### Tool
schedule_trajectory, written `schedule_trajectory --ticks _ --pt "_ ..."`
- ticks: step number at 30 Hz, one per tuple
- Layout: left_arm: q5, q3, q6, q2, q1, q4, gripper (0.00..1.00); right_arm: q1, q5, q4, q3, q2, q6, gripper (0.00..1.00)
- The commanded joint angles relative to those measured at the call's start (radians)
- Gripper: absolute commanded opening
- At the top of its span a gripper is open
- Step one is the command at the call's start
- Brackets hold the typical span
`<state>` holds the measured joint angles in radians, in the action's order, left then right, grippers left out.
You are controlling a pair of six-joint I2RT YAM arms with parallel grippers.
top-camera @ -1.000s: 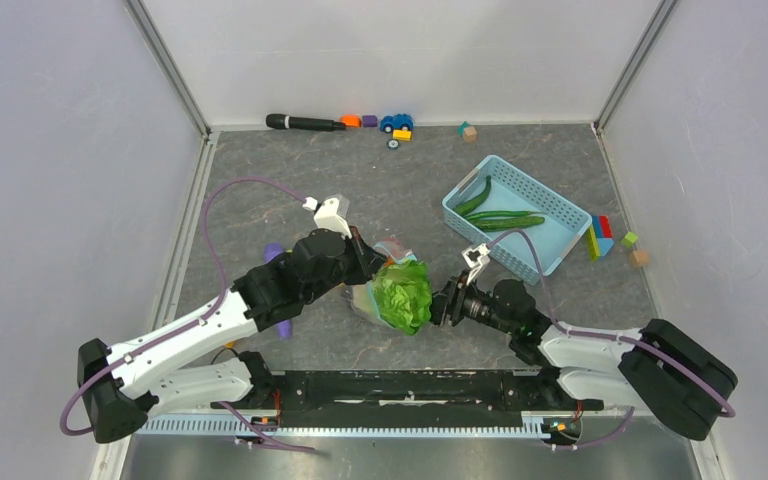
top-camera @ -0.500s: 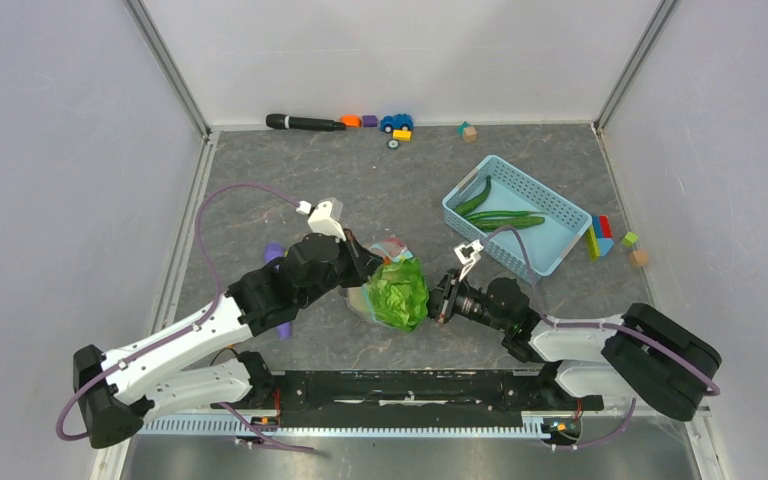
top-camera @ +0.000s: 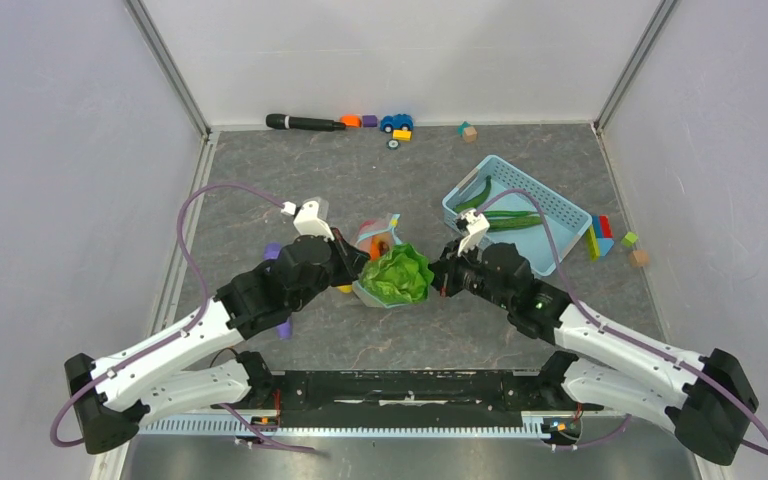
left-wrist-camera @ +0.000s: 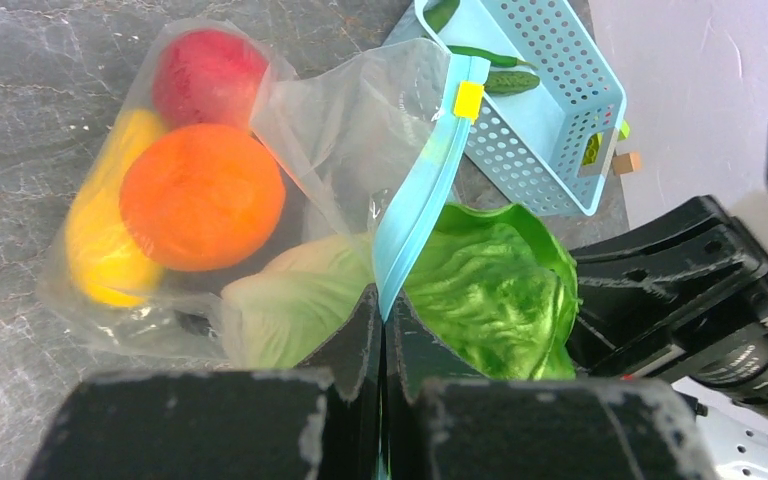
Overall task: Place the food in the zip-top bag and seal the zipper
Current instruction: Adjust the zipper food storage bag at the center of the board.
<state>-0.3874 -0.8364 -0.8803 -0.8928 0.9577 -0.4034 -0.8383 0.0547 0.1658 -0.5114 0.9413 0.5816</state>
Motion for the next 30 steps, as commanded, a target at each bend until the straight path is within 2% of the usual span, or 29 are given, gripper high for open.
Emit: schedule_trajectory --ticks 1,6,12,15,20,21,26,30 --pt "-0.035 -0.066 0.049 -0.001 0.004 -0.025 0.02 -0.003 -0.174 -0.331 -0.182 -0.022 -0.139 0.00" --pt "-0.047 -0.088 0.075 -0.010 0.004 -0.050 0.02 -0.002 -0.233 -0.482 -0.305 -0.007 -0.184 0.00" --pt "0.028 -0.105 0.105 -0.043 0.004 -0.011 0.06 -0.002 -0.234 -0.523 -0.417 -0.015 -0.227 0.00" --pt "0.066 -0.114 0.119 -0.085 0.004 0.022 0.10 -0.002 -0.182 -0.526 -0.447 0.012 -0.239 0.00" --pt "0.029 -0.171 0.144 -0.141 0.004 -0.026 0.10 -0.003 -0.182 -0.546 -0.531 0.033 -0.277 0.00" --pt "0.012 -0.174 0.148 -0.141 0.004 -0.035 0.12 -0.002 -0.202 -0.555 -0.547 0.035 -0.282 0.00" --pt "-0.079 -0.151 0.165 -0.098 0.004 -0.051 0.33 0.001 -0.232 -0.573 -0.538 0.032 -0.286 0.00" --pt "-0.128 -0.126 0.195 -0.083 0.003 -0.034 0.42 0.014 -0.221 -0.565 -0.510 0.029 -0.279 0.00"
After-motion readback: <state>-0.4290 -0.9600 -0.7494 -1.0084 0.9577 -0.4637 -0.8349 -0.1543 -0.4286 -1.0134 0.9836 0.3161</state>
